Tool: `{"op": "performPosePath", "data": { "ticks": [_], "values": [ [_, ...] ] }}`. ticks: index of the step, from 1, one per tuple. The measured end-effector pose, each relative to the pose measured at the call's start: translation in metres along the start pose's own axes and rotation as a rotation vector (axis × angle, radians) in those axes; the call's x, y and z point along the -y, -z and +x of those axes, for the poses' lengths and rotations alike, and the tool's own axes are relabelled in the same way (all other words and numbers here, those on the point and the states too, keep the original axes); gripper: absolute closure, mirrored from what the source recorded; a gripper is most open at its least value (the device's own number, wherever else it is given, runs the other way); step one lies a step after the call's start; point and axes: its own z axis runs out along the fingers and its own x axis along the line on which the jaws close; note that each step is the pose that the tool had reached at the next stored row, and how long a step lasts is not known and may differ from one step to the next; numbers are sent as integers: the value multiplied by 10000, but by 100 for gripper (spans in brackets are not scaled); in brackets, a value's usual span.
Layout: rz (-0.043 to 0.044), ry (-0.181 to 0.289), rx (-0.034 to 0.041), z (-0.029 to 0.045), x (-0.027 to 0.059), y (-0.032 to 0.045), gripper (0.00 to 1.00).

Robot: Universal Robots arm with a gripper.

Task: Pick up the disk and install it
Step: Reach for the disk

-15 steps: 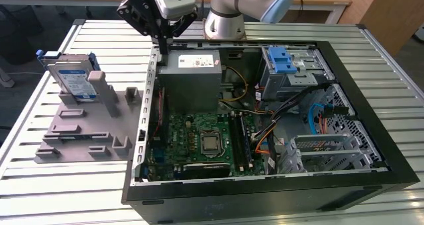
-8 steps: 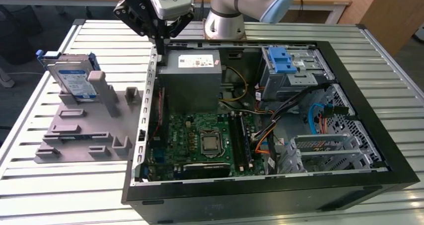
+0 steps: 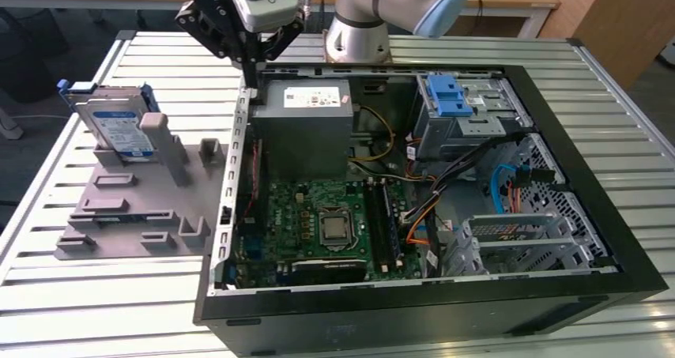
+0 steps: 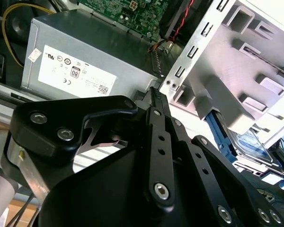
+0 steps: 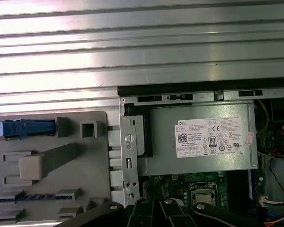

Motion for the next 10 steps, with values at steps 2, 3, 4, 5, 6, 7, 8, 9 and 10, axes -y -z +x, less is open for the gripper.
{"op": "performPosePath", "data": {
  "ticks": [2, 3, 4, 5, 6, 7, 8, 9, 10],
  "values": [
    [1, -1, -8, 10, 1, -2, 89],
    [1, 0, -13, 15, 1, -3, 89],
    [2, -1, -17, 20, 2, -4, 89],
    [1, -1, -20, 25, 2, -6, 89],
    [2, -1, -25, 30, 3, -6, 89],
    [2, -2, -29, 35, 3, -7, 89],
    [3, -2, -32, 40, 4, -9, 89],
    [3, -2, -36, 45, 4, -10, 89],
    [3, -2, -40, 49, 4, -11, 89]
  ]
}}
